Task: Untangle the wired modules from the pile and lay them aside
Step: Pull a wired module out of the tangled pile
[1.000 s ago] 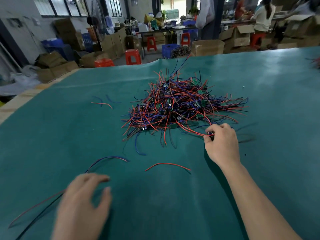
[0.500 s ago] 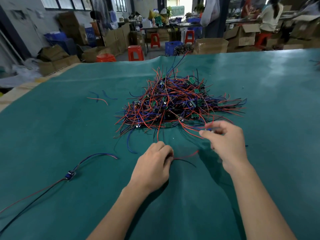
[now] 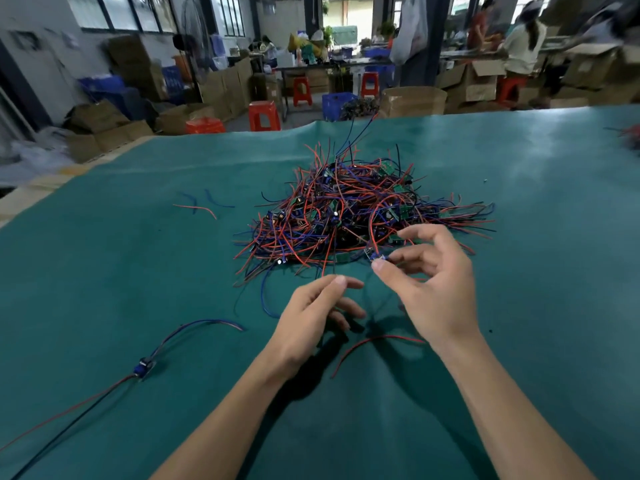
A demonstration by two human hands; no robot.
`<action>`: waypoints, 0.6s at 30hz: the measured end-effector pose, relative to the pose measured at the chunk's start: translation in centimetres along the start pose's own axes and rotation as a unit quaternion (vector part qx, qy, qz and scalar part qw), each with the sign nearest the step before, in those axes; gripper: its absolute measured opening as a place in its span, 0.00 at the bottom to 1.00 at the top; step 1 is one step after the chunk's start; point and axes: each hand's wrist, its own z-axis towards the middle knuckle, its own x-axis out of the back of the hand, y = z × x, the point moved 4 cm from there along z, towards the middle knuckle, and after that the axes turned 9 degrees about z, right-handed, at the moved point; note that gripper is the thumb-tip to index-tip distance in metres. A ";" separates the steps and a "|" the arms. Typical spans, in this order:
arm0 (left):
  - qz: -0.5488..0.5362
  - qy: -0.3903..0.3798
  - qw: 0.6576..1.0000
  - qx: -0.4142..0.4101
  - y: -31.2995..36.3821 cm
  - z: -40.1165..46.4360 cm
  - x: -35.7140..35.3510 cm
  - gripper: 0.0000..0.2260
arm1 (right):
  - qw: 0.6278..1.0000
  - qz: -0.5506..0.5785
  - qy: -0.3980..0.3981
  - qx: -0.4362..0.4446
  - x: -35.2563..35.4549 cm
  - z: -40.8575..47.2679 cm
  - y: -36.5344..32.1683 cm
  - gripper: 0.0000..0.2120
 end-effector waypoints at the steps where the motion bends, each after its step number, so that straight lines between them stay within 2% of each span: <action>1: -0.014 -0.005 1.000 0.003 -0.1 -0.1 0.2 0.16 | 0.999 -0.037 -0.009 0.027 -0.4 -0.3 -0.1 0.18; 4: -0.037 -0.006 0.999 0.009 -0.3 -0.2 0.7 0.14 | 0.984 -0.135 -0.049 0.101 -2.3 -1.3 -0.1 0.16; 7: -0.061 -0.004 0.998 0.005 -0.2 0.0 1.1 0.08 | 0.984 -0.126 -0.068 0.103 -3.3 -2.0 0.1 0.15; 9: -0.082 -0.001 0.997 0.006 -0.1 0.0 1.3 0.08 | 0.992 -0.075 -0.084 0.061 -3.6 -2.1 0.5 0.15; 13: -0.197 -0.006 0.980 0.039 -0.3 0.0 1.0 0.15 | 0.988 0.066 -0.133 -0.033 -4.2 -2.3 1.2 0.17; 16: -0.225 -0.015 0.972 0.065 -0.6 0.3 0.9 0.06 | 0.976 0.154 -0.113 -0.102 -4.3 -2.3 1.6 0.12; 18: -0.226 -0.024 0.971 0.070 -0.7 0.7 0.9 0.07 | 0.980 0.143 -0.076 -0.118 -3.8 -2.0 2.1 0.06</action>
